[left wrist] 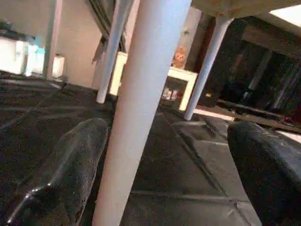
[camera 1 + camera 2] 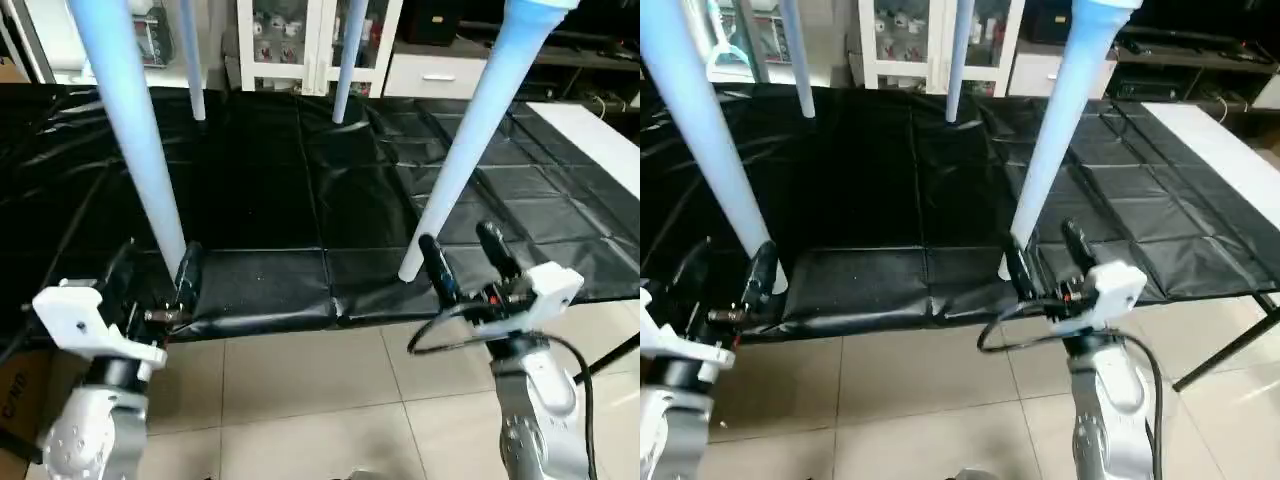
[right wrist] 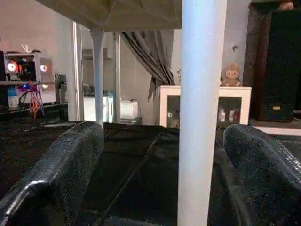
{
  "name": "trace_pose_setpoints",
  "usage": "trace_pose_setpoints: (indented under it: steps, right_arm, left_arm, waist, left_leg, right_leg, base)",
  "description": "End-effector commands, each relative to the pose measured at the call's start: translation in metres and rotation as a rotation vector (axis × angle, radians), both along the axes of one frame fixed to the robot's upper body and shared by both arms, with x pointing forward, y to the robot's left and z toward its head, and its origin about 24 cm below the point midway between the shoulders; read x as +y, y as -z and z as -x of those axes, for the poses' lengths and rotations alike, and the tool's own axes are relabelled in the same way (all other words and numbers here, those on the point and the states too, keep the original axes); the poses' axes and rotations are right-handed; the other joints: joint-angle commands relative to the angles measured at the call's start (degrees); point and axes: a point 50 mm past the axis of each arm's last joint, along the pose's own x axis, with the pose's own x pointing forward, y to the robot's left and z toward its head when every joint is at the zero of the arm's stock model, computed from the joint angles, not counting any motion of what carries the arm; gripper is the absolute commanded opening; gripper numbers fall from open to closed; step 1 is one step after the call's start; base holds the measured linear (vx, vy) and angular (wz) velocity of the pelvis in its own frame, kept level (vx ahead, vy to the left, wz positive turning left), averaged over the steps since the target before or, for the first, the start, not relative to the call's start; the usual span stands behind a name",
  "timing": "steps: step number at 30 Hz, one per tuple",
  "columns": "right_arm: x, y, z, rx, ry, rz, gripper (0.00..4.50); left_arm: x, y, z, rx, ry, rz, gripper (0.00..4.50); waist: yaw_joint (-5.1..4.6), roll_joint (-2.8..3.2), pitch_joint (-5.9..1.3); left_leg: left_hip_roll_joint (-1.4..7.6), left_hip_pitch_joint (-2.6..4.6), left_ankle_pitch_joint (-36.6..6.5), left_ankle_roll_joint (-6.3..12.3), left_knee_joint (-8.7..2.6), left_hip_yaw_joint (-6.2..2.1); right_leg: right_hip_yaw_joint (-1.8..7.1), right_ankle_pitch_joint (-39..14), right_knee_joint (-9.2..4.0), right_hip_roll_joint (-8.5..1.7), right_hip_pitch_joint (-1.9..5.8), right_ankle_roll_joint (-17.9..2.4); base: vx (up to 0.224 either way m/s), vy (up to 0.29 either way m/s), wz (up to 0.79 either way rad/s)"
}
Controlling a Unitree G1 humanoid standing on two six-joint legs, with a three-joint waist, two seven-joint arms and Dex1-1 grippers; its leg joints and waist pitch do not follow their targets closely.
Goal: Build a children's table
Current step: Flip table
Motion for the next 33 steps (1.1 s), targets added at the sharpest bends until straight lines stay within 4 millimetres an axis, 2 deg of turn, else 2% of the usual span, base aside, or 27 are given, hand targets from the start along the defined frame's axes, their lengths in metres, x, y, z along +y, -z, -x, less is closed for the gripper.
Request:
trace_pose_setpoints:
  steps: [1,4,6,8,9,10,11,12,13,14,15,16,17,19,20,21,22,23,24,25,26,27,28,29,30,32,33]
  right_arm:
    - [-0.002,-0.004,0.003,-0.001,-0.011,0.009,4.5]
    - [-0.002,0.004,0.007,0.092,-0.027,-0.001,4.5]
    - [-0.001,0.008,0.006,0.134,-0.041,0.012,4.5]
    - [0.002,0.01,0.006,0.162,-0.051,0.026,4.5]
    - [0.003,0.011,0.006,0.179,-0.057,0.022,4.5]
    - [0.006,0.011,0.003,0.212,-0.049,0.018,4.5]
    - [0.006,0.011,0.003,0.212,-0.049,0.018,4.5]
    - [0.007,0.011,0.001,0.229,-0.043,0.019,4.5]
    - [0.007,0.011,-0.001,0.253,-0.02,0.026,4.5]
    - [0.007,0.01,-0.002,0.258,-0.007,0.029,4.5]
    - [0.007,0.01,-0.002,0.258,-0.007,0.029,4.5]
    - [0.008,0.007,-0.003,0.247,-0.007,0.029,4.5]
    - [0.008,0.006,-0.003,0.247,-0.011,0.027,4.5]
    - [0.008,0.004,-0.005,0.251,-0.024,0.014,4.5]
    - [0.008,0.003,-0.006,0.251,-0.018,0.011,4.5]
    - [0.007,0.002,-0.006,0.25,-0.012,0.009,4.5]
    - [0.007,0.001,-0.007,0.249,-0.012,0.022,4.5]
    - [0.007,-0.001,-0.009,0.23,-0.015,0.05,4.5]
    - [0.007,-0.003,-0.01,0.217,-0.016,0.068,4.5]
    - [0.007,-0.004,-0.01,0.204,-0.015,0.084,4.5]
    - [0.007,-0.005,-0.011,0.203,-0.015,0.095,4.5]
    - [0.007,-0.005,-0.011,0.204,-0.014,0.095,4.5]
    - [0.007,-0.005,-0.012,0.202,-0.015,0.092,4.5]
    - [0.008,-0.005,-0.012,0.198,-0.015,0.09,4.5]
    - [0.008,-0.005,-0.013,0.195,-0.015,0.089,4.5]
    - [0.007,-0.005,-0.013,0.193,-0.015,0.099,4.5]
    - [0.007,-0.004,-0.014,0.199,-0.017,0.102,4.5]
  left_arm:
    - [0.001,-0.002,0.003,0.013,-0.031,0.006,4.48]
    - [0.003,-0.003,0.007,0.032,-0.065,0.009,4.48]
    - [0.002,-0.002,0.006,0.046,-0.062,-0.003,4.48]
    - [-0.001,-0.002,0.003,0.051,-0.055,-0.029,4.48]
    - [-0.002,-0.001,0.001,0.069,-0.048,-0.038,4.48]
    - [-0.004,0.001,-0.004,0.097,-0.039,-0.066,4.48]
    - [-0.004,0.001,-0.004,0.097,-0.039,-0.066,4.48]
    - [-0.004,0.002,-0.006,0.103,-0.038,-0.075,4.48]
    - [-0.003,0.001,-0.009,0.103,-0.036,-0.075,4.48]
    - [-0.003,0.0,-0.01,0.101,-0.034,-0.076,4.48]
    - [-0.003,0.0,-0.01,0.101,-0.034,-0.076,4.48]
    - [-0.004,-0.002,-0.012,0.097,-0.025,-0.088,4.48]
    - [-0.005,-0.003,-0.013,0.098,-0.023,-0.09,4.48]
    - [-0.007,-0.004,-0.016,0.099,-0.017,-0.106,4.48]
    - [-0.007,-0.004,-0.017,0.101,-0.016,-0.115,4.48]
    - [-0.008,-0.005,-0.017,0.101,-0.015,-0.122,4.48]
    - [-0.008,-0.004,-0.018,0.105,-0.016,-0.12,4.48]
    - [-0.009,-0.004,-0.018,0.108,-0.017,-0.119,4.48]
    - [-0.01,-0.004,-0.018,0.108,-0.017,-0.119,4.48]
    - [-0.01,-0.004,-0.019,0.108,-0.017,-0.121,4.48]
    - [-0.01,-0.005,-0.019,0.11,-0.018,-0.122,4.48]
    - [-0.01,-0.005,-0.019,0.111,-0.02,-0.123,4.48]
    - [-0.01,-0.005,-0.019,0.111,-0.022,-0.124,4.48]
    - [-0.011,-0.005,-0.019,0.111,-0.023,-0.126,4.48]
    - [-0.011,-0.005,-0.019,0.111,-0.023,-0.126,4.48]
    - [-0.011,-0.004,-0.02,0.113,-0.026,-0.13,4.48]
    - [-0.011,-0.004,-0.02,0.115,-0.029,-0.13,4.48]
  waist:
    - [-0.26,0.76,-2.16]
    - [-0.39,0.57,-2.1]
    - [-0.45,0.69,-2.16]
    - [-0.49,0.66,-2.02]
    - [-0.53,0.98,-1.94]
    - [-0.7,0.77,-1.82]
    - [-0.62,1.28,-1.94]
    - [-0.79,1.2,-1.82]
    - [-1.03,1.51,-2.0]
    - [-1.01,1.7,-1.76]
    - [-1.2,2.05,-1.77]
    - [-1.39,2.31,-1.7]
    - [-1.46,2.36,-1.56]
    - [-1.94,2.58,-1.11]
    - [-1.79,3.11,-0.38]
    - [1.62,3.59,-0.5]
    - [2.56,3.56,-0.42]
    - [2.54,-0.04,-1.15]
    - [1.53,0.1,-1.28]
    - [1.53,0.1,-1.28]
    - [3.52,0.92,-3.38]
    - [3.31,1.12,-3.22]
    - [3.35,1.48,-3.14]
    - [2.98,1.76,-3.74]
    - [2.51,2.17,-3.33]
    - [2.34,2.23,-3.44]
    - [1.76,2.07,-3.19]
  left_leg:
    - [-0.07,0.11,-23.5,1.1,-4.84,-0.35]
    - [-0.1,0.25,-24.6,1.0,-5.02,-0.62]
    - [0.01,0.15,-24.8,0.91,-5.21,-0.82]
    - [-0.2,0.48,-25.9,0.89,-5.11,-0.82]
    - [-0.28,0.8,-26.8,0.85,-5.0,-0.86]
    - [-0.28,0.88,-27.3,0.68,-5.07,-0.91]
    - [-0.35,1.09,-27.7,0.54,-5.07,-1.07]
    - [-0.29,1.33,-28.8,0.72,-5.11,-1.22]
    - [-0.04,0.82,-28.8,0.55,-5.5,-1.53]
    - [0.19,0.91,-30.0,0.47,-5.85,-1.7]
    - [0.56,1.54,-32.3,0.51,-6.05,-1.92]
    - [0.82,1.39,-33.6,0.59,-6.43,-2.19]
    - [0.95,1.41,-34.6,0.66,-6.64,-2.28]
    - [1.43,1.76,-38.7,0.74,-7.47,-2.36]
    - [2.8,0.37,-43.8,0.68,-10.19,-2.51]
    - [5.17,-3.68,-47.7,0.53,-13.71,-1.77]
    - [4.99,-3.15,-48.1,1.05,-13.94,-0.32]
    - [0.5,3.18,-38.8,-0.28,-5.38,0.68]
    - [-2.02,4.09,-21.4,-0.14,3.02,-0.27]
    - [-2.02,4.09,-21.4,-0.14,3.02,-0.27]
    - [-0.56,-0.59,-7.7,-0.58,-2.54,-1.11]
    - [-0.64,-0.86,-5.8,-0.23,-3.26,-0.54]
    - [-0.7,-0.77,-5.8,0.27,-3.27,-0.18]
    - [-0.78,-1.13,-4.9,1.45,-2.93,0.15]
    - [-1.15,-2.2,-9.2,1.5,-3.5,0.08]
    - [-1.01,-1.85,-13.1,1.3,-3.28,-0.08]
    - [-0.98,-1.26,-18.0,1.24,-3.45,-0.32]
  right_leg:
    - [2.09,-34.6,-7.54,-4.06,1.01,2.7]
    - [1.65,-35.2,-8.05,-4.11,1.13,3.0]
    - [1.55,-34.1,-7.94,-4.09,1.38,2.9]
    - [1.41,-34.9,-8.38,-4.04,1.03,3.3]
    - [1.2,-36.2,-8.73,-4.11,0.86,3.7]
    - [1.03,-36.5,-8.86,-3.9,0.81,3.9]
    - [0.93,-36.2,-8.76,-3.86,0.87,3.8]
    - [0.42,-36.5,-9.3,-4.02,1.01,3.7]
    - [0.13,-34.4,-9.1,-4.14,2.0,3.4]
    - [-0.28,-34.3,-9.18,-4.09,2.04,3.2]
    - [-1.03,-32.4,-9.36,-4.12,2.32,2.5]
    - [-1.49,-30.5,-9.29,-4.35,2.92,2.0]
    - [-1.72,-30.1,-9.32,-4.34,3.04,1.9]
    - [-3.19,-29.8,-9.29,-3.95,3.63,2.2]
    - [-4.24,-28.1,-6.33,-3.08,5.54,2.3]
    - [-1.09,-14.9,5.14,-3.67,8.61,0.6]
    - [0.32,-13.9,6.25,-3.33,7.44,0.9]
    - [4.09,-40.4,-2.94,-5.06,-0.04,4.7]
    - [4.84,-61.8,-9.39,-10.07,-2.62,5.5]
    - [4.84,-61.8,-9.39,-10.07,-2.62,5.5]
    - [4.69,-44.1,-5.74,-7.72,2.27,4.8]
    - [3.9,-27.5,-4.42,-4.9,1.35,2.7]
    - [3.74,-23.0,-4.33,-4.42,1.02,1.3]
    - [3.49,-16.8,-4.28,-4.32,1.07,-1.6]
    - [2.71,-20.0,-4.48,-3.99,1.16,-2.5]
    - [2.4,-24.5,-5.07,-3.99,0.65,-2.0]
    - [1.81,-29.5,-5.84,-3.89,0.26,-1.2]
  base:
    - [0.0,0.0,0.0]
    - [0.0,0.0,0.0]
    - [0.0,0.0,0.0]
    - [0.0,0.0,0.0]
    - [0.0,0.0,0.0]
    - [0.0,0.0,0.0]
    - [0.0,0.0,0.0]
    - [0.0,0.0,0.0]
    - [0.0,0.0,0.0]
    - [0.0,0.0,0.0]
    - [0.0,0.0,0.0]
    - [0.0,0.0,0.0]
    - [0.0,0.0,0.0]
    - [0.0,0.0,0.0]
    - [0.0,0.0,0.0]
    - [-0.073,-0.023,-0.01]
    - [-0.044,-0.094,0.17]
    - [-0.044,-0.094,0.17]
    - [0.038,-0.098,0.04]
    - [0.062,-0.038,-0.18]
    - [0.062,-0.038,-0.18]
    - [0.0,0.0,0.0]
    - [-0.022,-0.05,0.18]
    - [-0.022,-0.05,0.18]
    - [-0.053,-0.011,0.05]
    - [-0.054,0.021,-0.06]
    - [0.0,0.0,0.0]
